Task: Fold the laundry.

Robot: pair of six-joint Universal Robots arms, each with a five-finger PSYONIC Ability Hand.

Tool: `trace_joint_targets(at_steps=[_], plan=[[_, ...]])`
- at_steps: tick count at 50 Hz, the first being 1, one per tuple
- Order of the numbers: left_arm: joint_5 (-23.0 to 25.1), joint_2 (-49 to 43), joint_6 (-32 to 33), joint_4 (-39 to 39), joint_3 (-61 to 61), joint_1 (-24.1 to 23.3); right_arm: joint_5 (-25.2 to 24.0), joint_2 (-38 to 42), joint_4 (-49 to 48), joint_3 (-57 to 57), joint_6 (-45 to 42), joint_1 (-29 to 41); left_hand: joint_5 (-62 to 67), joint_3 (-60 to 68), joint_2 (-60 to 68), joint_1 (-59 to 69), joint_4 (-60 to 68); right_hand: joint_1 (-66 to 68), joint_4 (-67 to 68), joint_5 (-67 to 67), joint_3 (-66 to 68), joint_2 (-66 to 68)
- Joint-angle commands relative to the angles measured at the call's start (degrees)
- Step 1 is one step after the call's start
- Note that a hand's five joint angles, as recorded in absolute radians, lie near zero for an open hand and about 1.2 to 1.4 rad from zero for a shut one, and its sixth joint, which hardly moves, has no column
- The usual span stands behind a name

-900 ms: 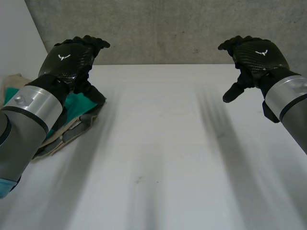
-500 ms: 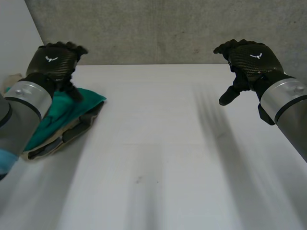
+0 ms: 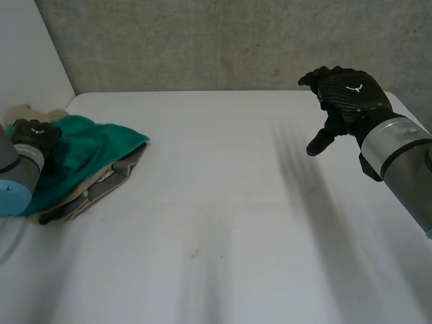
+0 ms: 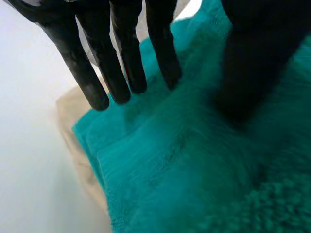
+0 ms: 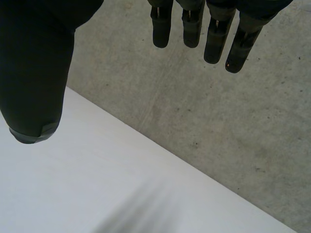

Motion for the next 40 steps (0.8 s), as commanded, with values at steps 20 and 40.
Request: trace_joint_targets(at_steps=[20,40], plan=[[-5.01,22.83,-27.21,-0.35,-3.45,-34.66,0.0,-2.07,1.39,-6.02,-0.16,-6.64,32.07,30.37,30.02,27.19,31.04,-1.2,-3.06,-3.2,-2.18,-2.3],[-0.88,19.47,-26.87,-7.03,-6.45,-42.01,-0.7,-1.37,5.61,-6.29,-1.82,-6.12,-37.93,-39.63,-39.98,-42.81,-38.96,-1.2,-3.06,-3.2,-2.18,-2.3]])
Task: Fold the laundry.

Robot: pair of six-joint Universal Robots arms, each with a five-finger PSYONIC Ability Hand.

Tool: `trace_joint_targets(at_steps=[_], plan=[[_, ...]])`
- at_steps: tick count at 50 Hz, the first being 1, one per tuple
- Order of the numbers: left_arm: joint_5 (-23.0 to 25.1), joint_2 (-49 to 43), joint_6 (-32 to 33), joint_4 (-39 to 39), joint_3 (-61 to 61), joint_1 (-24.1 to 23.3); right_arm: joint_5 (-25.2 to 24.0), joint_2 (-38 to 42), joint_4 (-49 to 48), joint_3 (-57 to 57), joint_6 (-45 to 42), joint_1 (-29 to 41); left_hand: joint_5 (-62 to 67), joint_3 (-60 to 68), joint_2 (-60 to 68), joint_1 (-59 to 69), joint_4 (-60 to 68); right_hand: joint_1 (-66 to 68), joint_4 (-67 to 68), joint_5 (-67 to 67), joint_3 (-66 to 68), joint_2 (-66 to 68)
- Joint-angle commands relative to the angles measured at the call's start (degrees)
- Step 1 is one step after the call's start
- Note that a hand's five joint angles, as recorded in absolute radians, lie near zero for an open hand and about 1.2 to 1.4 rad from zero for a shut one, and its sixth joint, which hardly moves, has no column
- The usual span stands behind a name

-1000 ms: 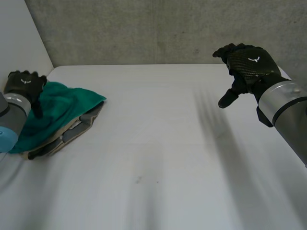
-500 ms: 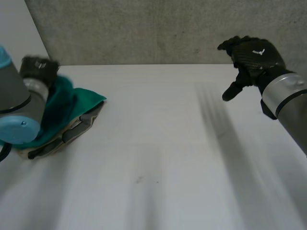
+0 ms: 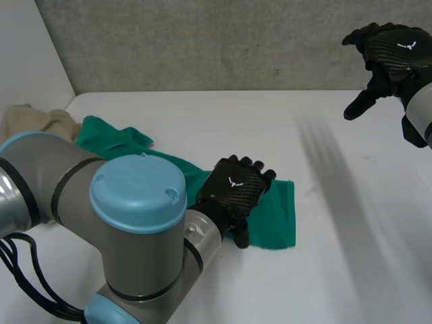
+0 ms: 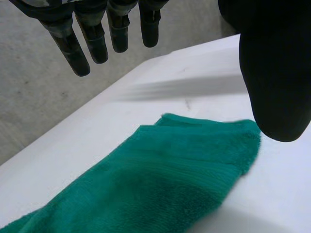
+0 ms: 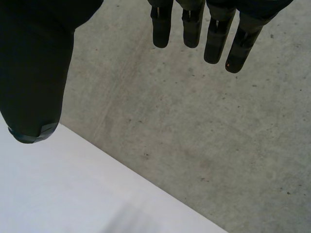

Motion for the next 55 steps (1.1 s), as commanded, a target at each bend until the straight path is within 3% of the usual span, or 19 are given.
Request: trace_joint_targets(at_steps=[1,3,7,16,20,30,35,37,41,44,55], plan=[[-0.57,6.68,0.31,0.39,1.21,10.22,-0.39,0.99,3.67,0.13,-2.17,0.88,-2.56,-2.0,-1.64,-0.77,-1.52,-1.2,-3.06,-3.2,-2.18,-2.3],[-0.31,7.47,0.31,0.57,1.21,15.56,-0.66,2.3,5.42,0.22,-4.45,1.23,-2.56,-2.0,-1.64,-0.77,-1.52,-1.2,-3.06,-3.2,-2.18,-2.3],[-0.13,7.39,0.31,0.39,1.39,21.65,-0.66,5.64,9.02,0.39,-8.06,4.12,-2.02,-1.45,-1.09,-0.22,-0.97,-1.2,-3.06,-3.2,-2.18,-2.3],[-0.49,3.87,1.19,-0.93,-1.86,30.88,-0.13,9.95,10.97,-0.04,-8.69,12.31,5.71,6.28,6.64,7.51,6.76,-1.2,-3.06,-3.2,-2.18,-2.3],[-0.75,1.5,3.29,-0.84,-4.15,32.47,-0.13,12.24,10.97,-0.57,-8.69,13.1,7.57,8.14,8.5,9.36,8.61,-1.2,-3.06,-3.2,-2.18,-2.3],[-0.22,-6.4,4.09,0.47,-2.84,32.12,-0.13,12.59,10.88,0.66,-8.69,12.84,8.75,9.31,9.67,10.54,9.79,-1.2,-3.06,-3.2,-2.18,-2.3],[-0.31,-9.93,4.09,0.65,0.33,30.46,-0.13,12.42,10.71,1.8,-8.69,12.57,16.47,17.03,17.4,18.26,17.51,-1.2,-3.06,-3.2,-2.18,-2.3],[-0.49,-11.07,4.26,0.74,1.38,30.19,-0.13,12.33,10.71,2.06,-8.69,12.57,24.35,24.92,25.28,26.14,25.39,-1.2,-3.06,-3.2,-2.18,-2.3],[-1.54,-13.53,4.18,0.74,4.02,29.93,-0.13,12.15,10.62,2.24,-8.69,12.57,67.35,67.91,68.27,69.14,68.39,-1.2,-3.06,-3.2,-2.18,-2.3],[-3.03,-13.62,3.92,0.48,4.55,28.88,-0.13,11.98,10.71,1.63,-8.69,12.57,67.44,68.0,68.36,69.23,68.48,-1.2,-3.06,-3.2,-2.18,-2.3],[-2.68,2.98,3.56,0.3,-1.33,12.62,-0.75,11.54,17.73,-7.68,-9.56,6.77,67.44,68.0,68.36,69.23,68.48,-1.2,-3.06,-3.2,-2.18,-2.3]])
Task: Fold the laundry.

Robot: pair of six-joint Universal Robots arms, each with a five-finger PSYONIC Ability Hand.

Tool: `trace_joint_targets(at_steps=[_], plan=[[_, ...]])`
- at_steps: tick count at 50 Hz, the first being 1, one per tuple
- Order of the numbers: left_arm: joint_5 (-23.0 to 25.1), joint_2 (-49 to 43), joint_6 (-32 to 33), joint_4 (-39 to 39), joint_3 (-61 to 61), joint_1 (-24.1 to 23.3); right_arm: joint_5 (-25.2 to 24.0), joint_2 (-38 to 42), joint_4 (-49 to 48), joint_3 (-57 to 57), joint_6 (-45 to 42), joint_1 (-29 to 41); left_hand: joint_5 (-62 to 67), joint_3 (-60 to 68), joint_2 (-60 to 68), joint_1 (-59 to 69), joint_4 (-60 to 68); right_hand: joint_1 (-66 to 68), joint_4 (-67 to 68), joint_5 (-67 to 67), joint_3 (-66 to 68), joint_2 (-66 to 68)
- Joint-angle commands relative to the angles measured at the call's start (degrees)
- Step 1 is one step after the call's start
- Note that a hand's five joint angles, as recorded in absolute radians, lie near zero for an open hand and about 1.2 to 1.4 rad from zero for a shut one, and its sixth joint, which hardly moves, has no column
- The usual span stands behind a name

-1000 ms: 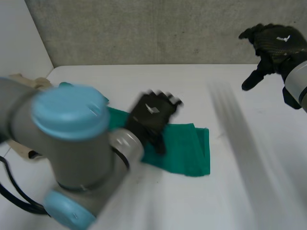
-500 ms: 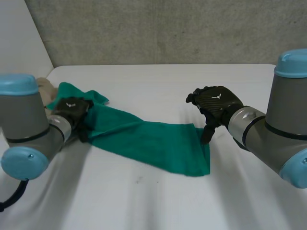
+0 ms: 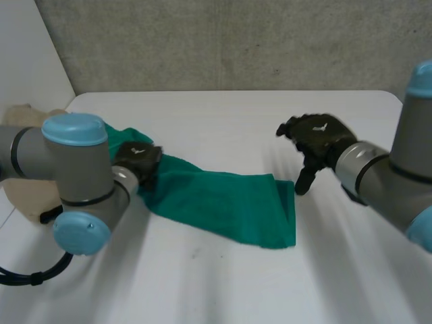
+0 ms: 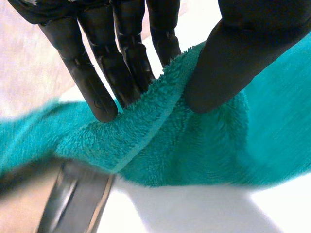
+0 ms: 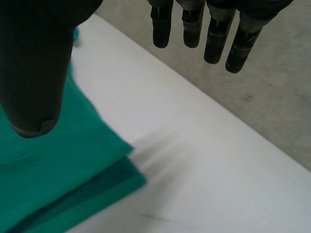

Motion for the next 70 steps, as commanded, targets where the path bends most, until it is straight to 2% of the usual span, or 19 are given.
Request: trace_joint_targets(at_steps=[1,2,6,10,18,26,32,40,44,47,50,51,57,59,62,63,66,67,70], plan=[[0.46,10.69,0.11,-0.13,-4.2,-11.23,-0.79,-0.08,6.91,-6.76,-0.61,-3.14,14.55,12.09,11.88,13.86,11.74,-1.2,-3.06,-3.2,-2.18,-2.3],[0.37,11.66,0.37,-0.22,-4.81,-13.94,-1.31,-0.08,8.92,-8.16,-0.7,-3.23,14.55,12.09,11.88,13.86,11.74,-1.2,-3.06,-3.2,-2.18,-2.3],[0.11,12.9,0.73,-0.66,-7.1,-20.01,-3.94,-0.08,12.97,-10.28,-1.75,-3.58,14.55,12.09,11.88,13.86,11.74,-1.2,-3.06,-3.2,-2.18,-2.3],[-0.33,13.25,0.82,-0.92,-9.73,-23.28,-8.94,-0.08,14.83,-9.15,-5.08,-3.4,14.55,12.09,11.88,13.86,11.74,-1.2,-3.06,-3.2,-2.18,-2.3],[-3.05,15.1,0.82,-0.66,-11.15,-23.37,-15.02,2.55,14.13,-3.88,-7.55,-2.7,14.55,12.09,11.88,13.86,11.74,-1.2,-3.06,-3.2,-2.18,-2.3],[-6.39,15.45,0.82,-0.75,-10.97,-22.5,-14.59,7.38,5.44,-1.58,-5.71,2.13,14.55,12.09,11.88,13.86,11.74,-1.2,-3.06,-3.2,-2.18,-2.3],[-6.83,16.94,0.73,-0.92,-11.41,-21.7,-14.32,11.43,2.09,-1.67,-5.36,3.63,14.55,12.09,11.88,13.86,11.74,-1.2,-3.06,-3.2,-2.18,-2.3],[-6.92,20.28,0.55,-1.1,-12.03,-20.65,-10.46,16.53,-6.26,-3.51,-5.71,5.83,14.55,12.09,11.88,13.86,11.74,-1.2,-3.06,-3.2,-2.18,-2.3],[-6.92,22.04,0.55,-1.1,-12.12,-20.12,-10.37,18.72,-7.32,-4.83,-5.53,6.26,14.55,12.09,11.88,13.86,11.74,4.76,2.9,2.76,3.78,3.66],[-6.84,23.09,0.55,-1.1,-12.38,-19.59,-10.37,20.39,-7.93,-6.5,-5.45,6.53,14.55,12.09,11.88,13.86,11.74,16.17,14.31,14.17,15.19,15.07],[-6.83,23.71,0.55,-0.75,-12.82,-19.24,-10.28,21.89,-8.63,-7.82,-5.27,6.53,14.55,12.09,11.88,13.86,11.74,48.89,47.03,46.89,47.91,47.79],[-6.83,23.71,0.55,-0.66,-12.99,-18.89,-10.28,22.24,-9.16,-8.52,-5.18,6.53,14.55,12.09,11.88,13.86,11.74,68.6,66.74,66.6,67.62,67.5],[-6.57,23.62,-0.06,-0.05,-14.57,-16.0,-9.84,20.49,-9.6,-9.14,-5.09,5.91,14.55,12.09,11.88,13.86,11.74,68.8,66.94,66.8,67.82,67.7],[-6.4,23.27,-0.24,1.18,-15.36,-14.16,-9.58,17.61,-9.25,-9.05,-5.62,5.65,13.74,11.28,11.07,13.05,10.93,68.8,66.94,66.8,67.82,67.7],[-6.31,22.92,-0.24,2.94,-16.16,-12.31,-9.58,13.47,-8.55,-8.62,-6.15,4.16,1.5,-0.97,-1.18,0.8,-1.32,68.8,66.94,66.8,67.82,67.7],[-6.22,22.75,-0.33,4.07,-16.94,-11.08,-9.66,10.67,-7.5,-7.92,-6.93,2.33,-7.87,-10.33,-10.55,-8.57,-10.69,68.8,66.94,66.8,67.82,67.7],[-5.69,22.66,-0.5,5.31,-18.0,-10.28,-9.66,5.13,-4.61,-7.12,-9.3,-1.45,-25.06,-27.53,-27.74,-25.76,-27.88,68.8,66.94,66.8,67.82,67.7],[-5.34,22.48,-0.5,5.4,-18.27,-10.28,-9.66,3.71,-3.64,-7.03,-9.92,-2.34,-36.94,-39.41,-39.62,-37.64,-39.76,68.8,66.94,66.8,67.82,67.7],[-4.47,21.78,-0.42,5.23,-18.36,-10.54,-9.58,-1.81,0.31,-6.33,-12.38,-4.53,-53.15,-55.62,-55.83,-53.85,-55.97,68.8,66.94,66.8,67.82,67.7]])
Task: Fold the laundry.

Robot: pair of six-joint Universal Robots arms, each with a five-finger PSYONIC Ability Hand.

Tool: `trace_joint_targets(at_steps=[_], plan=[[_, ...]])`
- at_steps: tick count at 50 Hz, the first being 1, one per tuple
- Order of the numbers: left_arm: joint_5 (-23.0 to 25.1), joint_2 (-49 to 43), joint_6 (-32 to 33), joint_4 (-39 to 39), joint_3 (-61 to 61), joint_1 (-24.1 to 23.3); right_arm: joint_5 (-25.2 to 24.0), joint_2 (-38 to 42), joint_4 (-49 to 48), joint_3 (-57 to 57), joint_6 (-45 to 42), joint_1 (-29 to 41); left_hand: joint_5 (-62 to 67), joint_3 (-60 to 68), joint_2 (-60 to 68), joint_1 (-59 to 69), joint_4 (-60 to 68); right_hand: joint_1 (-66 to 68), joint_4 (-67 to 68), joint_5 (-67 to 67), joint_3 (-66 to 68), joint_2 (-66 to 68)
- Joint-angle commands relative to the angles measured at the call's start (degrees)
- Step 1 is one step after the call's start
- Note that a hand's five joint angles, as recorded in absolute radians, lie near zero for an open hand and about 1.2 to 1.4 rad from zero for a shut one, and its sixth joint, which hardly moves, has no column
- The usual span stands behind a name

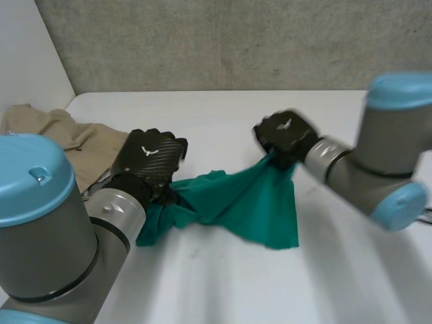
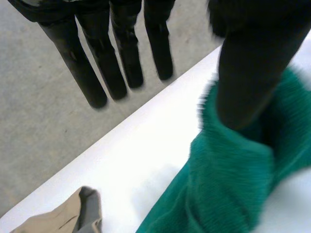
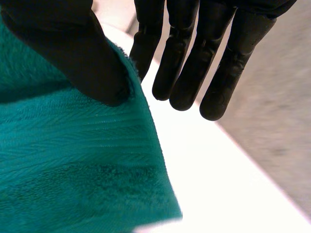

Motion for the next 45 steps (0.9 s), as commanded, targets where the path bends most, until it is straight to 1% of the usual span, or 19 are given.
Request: trace_joint_targets(at_steps=[1,4,7,12,15,20,23,27,30,33,37,38,40,41,43,45], plan=[[1.69,-1.35,0.01,1.73,-1.65,1.33,0.19,-14.31,8.53,2.02,-5.75,-7.06,-34.28,-34.38,-34.11,-31.58,-34.15,23.65,12.13,13.64,12.66,12.73],[1.78,-1.0,-0.34,1.56,-2.18,1.51,0.8,-16.25,12.39,3.51,-7.16,-8.55,-34.79,-34.89,-34.63,-32.1,-34.66,23.65,12.13,13.64,12.66,12.73],[1.69,-0.82,-0.26,1.64,-3.41,1.6,1.85,-16.26,14.08,5.01,-7.43,-9.52,-34.29,-34.39,-34.13,-31.59,-34.16,23.65,12.13,13.64,12.66,12.73],[1.78,-1.44,0.54,1.91,-6.39,2.47,5.27,-15.99,13.56,9.4,-8.13,-10.84,-32.27,-32.38,-32.11,-29.58,-32.15,23.65,12.13,13.64,12.66,12.73],[1.78,-1.7,0.54,1.82,-7.45,2.91,6.07,-15.82,12.59,10.98,-8.57,-11.54,-31.93,-32.04,-31.77,-29.24,-31.81,23.65,12.13,13.64,12.66,12.73],[1.43,-5.64,1.5,1.99,-8.59,3.53,5.9,-15.99,9.78,14.5,-8.92,-13.12,-29.75,-29.85,-29.59,-27.06,-29.63,23.65,12.13,13.64,12.66,12.73],[1.34,-6.45,1.77,2.17,-8.42,3.62,5.72,-15.99,8.9,15.47,-8.92,-13.39,-27.9,-28.0,-27.74,-25.21,-27.77,23.65,12.13,13.64,12.66,12.73],[1.34,-8.11,1.94,2.35,-7.72,4.85,5.55,-15.99,8.45,16.96,-9.01,-13.48,-25.54,-25.65,-25.38,-22.85,-25.42,23.65,12.13,13.64,12.66,12.73],[1.34,-11.27,1.94,2.43,-6.05,6.86,5.37,-15.99,8.28,18.19,-9.01,-13.57,-23.19,-23.3,-23.03,-20.5,-23.07,23.65,12.13,13.64,12.66,12.73],[1.25,-13.65,1.94,2.52,-4.56,7.05,5.37,-15.99,7.75,18.9,-9.01,-13.57,-20.17,-20.27,-20.01,-17.48,-20.04,23.65,12.13,13.64,12.66,12.73],[0.73,-17.6,1.94,2.08,-1.57,7.13,5.37,-15.99,6.09,19.95,-9.01,-13.57,-6.74,-6.84,-6.58,-4.04,-6.61,23.65,12.13,13.64,12.66,12.73],[0.38,-18.65,1.94,1.91,-0.61,7.13,5.37,-15.99,5.91,20.04,-9.01,-13.57,2.63,2.52,2.79,5.32,2.75,23.65,12.13,13.64,12.66,12.73],[0.2,-19.1,1.94,1.82,0.01,7.13,5.37,-15.99,5.82,20.04,-8.92,-13.57,13.1,12.99,13.26,15.79,13.22,23.65,12.13,13.64,12.66,12.73],[0.03,-19.1,1.94,1.56,0.19,7.05,5.37,-15.99,5.73,20.04,-8.92,-13.65,23.64,23.54,23.8,26.33,23.77,23.65,12.13,13.64,12.66,12.73],[-0.15,-18.75,1.94,1.29,0.19,6.87,5.37,-15.99,5.73,19.96,-8.92,-13.92,34.44,34.34,34.6,37.13,34.57,23.65,12.13,13.64,12.66,12.73],[-0.24,-18.06,1.94,0.59,0.28,6.43,5.28,-16.08,5.9,19.52,-8.92,-14.53,34.49,34.39,34.65,37.18,34.62,23.65,12.13,13.64,12.66,12.73]])
